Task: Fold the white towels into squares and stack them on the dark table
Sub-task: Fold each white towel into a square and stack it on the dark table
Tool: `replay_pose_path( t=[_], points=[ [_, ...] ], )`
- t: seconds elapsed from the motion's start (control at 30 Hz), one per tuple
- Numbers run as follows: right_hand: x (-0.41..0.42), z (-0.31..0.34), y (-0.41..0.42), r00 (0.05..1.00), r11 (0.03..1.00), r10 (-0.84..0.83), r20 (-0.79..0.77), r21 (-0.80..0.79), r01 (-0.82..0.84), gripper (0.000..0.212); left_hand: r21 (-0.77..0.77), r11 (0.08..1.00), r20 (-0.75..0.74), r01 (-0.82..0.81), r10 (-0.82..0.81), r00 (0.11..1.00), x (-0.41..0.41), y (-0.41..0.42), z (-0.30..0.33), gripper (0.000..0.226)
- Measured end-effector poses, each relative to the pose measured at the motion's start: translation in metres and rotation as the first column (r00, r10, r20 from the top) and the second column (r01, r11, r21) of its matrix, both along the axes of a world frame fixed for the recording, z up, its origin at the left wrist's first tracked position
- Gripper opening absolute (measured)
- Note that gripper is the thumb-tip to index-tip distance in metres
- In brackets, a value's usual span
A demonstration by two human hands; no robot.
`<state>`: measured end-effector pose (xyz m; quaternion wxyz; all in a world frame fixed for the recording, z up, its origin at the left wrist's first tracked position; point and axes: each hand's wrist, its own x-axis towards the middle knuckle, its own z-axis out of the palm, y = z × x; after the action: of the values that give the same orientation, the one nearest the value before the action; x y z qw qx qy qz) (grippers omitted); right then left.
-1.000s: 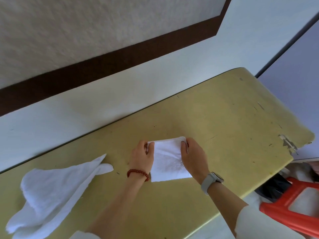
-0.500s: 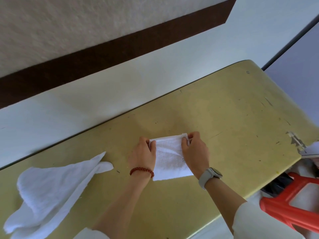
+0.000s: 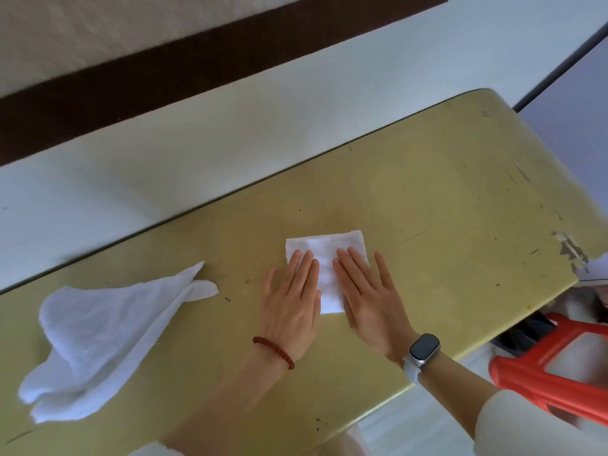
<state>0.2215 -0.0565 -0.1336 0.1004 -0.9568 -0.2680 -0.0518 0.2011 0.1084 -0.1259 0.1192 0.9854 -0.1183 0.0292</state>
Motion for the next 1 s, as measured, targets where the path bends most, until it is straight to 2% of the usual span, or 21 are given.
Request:
replay_pose_path(
  t=[0.13,0.27,0.5,0.57,0.63,0.73,0.8,0.87,0.93,1.0],
  points=[
    [0.008,0.000,0.004,0.994,0.996,-0.048,-0.096,-0.075,0.041,0.047,0.078,0.995,-0.174,-0.068,0.081,0.981,0.008,-0.006,-0.001,0.056],
    [0.010,-0.003,0.001,0.984,0.992,-0.069,-0.164,-0.119,0.050,0.055,0.129,0.988,-0.181,-0.088,0.111,0.977,0.003,-0.003,-0.009,0.055],
    [0.013,-0.003,0.000,0.973,0.990,-0.050,-0.226,-0.138,0.019,0.054,0.138,0.987,-0.194,-0.083,0.109,0.975,-0.001,0.000,-0.013,0.060],
    [0.014,0.000,-0.001,0.967,0.995,-0.044,-0.251,-0.093,0.021,0.049,0.140,0.988,-0.213,-0.073,0.102,0.972,0.000,0.003,-0.011,0.056],
    [0.014,0.007,-0.005,0.972,0.998,-0.044,-0.230,0.027,0.052,0.045,0.120,0.990,-0.212,-0.071,0.095,0.973,-0.002,0.008,-0.007,0.050],
    [0.013,0.019,-0.009,0.965,0.951,-0.213,-0.153,0.193,0.241,0.033,0.084,0.994,-0.190,-0.067,0.082,0.978,-0.007,0.011,-0.002,0.052],
    [0.015,0.026,-0.004,0.903,0.890,-0.387,-0.187,0.181,0.419,0.029,0.094,0.994,-0.195,-0.050,0.067,0.978,-0.008,0.009,-0.003,0.052],
    [0.018,0.031,0.005,0.761,0.800,-0.554,-0.337,0.039,0.599,0.025,0.112,0.992,-0.223,-0.050,0.074,0.972,-0.007,0.007,-0.005,0.052],
    [0.023,0.033,0.011,0.622,0.714,-0.651,-0.434,-0.072,0.697,0.023,0.128,0.990,-0.236,-0.054,0.084,0.968,-0.006,0.006,-0.007,0.053],
    [0.028,0.037,0.016,0.562,0.678,-0.674,-0.480,-0.098,0.729,0.023,0.147,0.988,-0.233,-0.048,0.082,0.969,-0.005,0.005,-0.009,0.053]
  ],
)
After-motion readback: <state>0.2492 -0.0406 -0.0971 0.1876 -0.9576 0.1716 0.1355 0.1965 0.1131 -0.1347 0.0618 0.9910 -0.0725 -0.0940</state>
